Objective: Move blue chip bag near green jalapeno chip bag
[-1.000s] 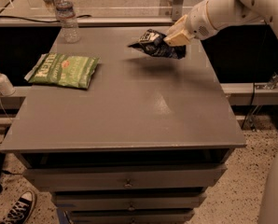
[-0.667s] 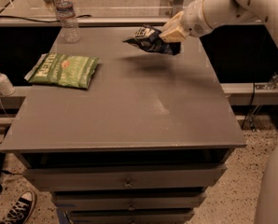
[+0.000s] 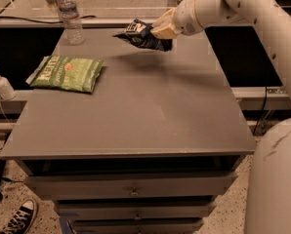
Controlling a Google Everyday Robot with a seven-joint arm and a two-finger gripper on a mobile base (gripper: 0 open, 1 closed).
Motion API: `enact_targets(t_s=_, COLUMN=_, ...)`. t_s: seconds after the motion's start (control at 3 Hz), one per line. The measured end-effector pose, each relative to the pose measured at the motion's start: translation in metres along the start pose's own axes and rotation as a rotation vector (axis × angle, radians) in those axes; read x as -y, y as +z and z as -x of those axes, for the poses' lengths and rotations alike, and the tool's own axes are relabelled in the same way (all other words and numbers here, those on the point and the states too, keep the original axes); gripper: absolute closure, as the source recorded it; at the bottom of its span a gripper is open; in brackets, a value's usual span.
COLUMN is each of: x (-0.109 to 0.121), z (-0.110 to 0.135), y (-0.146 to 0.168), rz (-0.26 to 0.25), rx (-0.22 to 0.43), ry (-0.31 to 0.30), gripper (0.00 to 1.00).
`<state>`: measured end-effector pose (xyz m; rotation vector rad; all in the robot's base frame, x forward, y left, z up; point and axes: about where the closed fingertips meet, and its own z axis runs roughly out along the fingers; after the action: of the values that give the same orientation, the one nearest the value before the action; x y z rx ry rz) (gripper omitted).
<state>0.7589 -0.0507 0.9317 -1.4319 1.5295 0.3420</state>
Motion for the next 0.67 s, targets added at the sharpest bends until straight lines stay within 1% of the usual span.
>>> enact_targets(t_s=0.33, x=-0.004, z=0.01, y=0.021, rz=0.019, rx=0.043, ry=-0.001, gripper=1.0)
enact_targets(t_s=0.67, x=-0.015, z=0.018, y=0.039, rz=0.042, rx=0.081, ry=0.006, gripper=1.0)
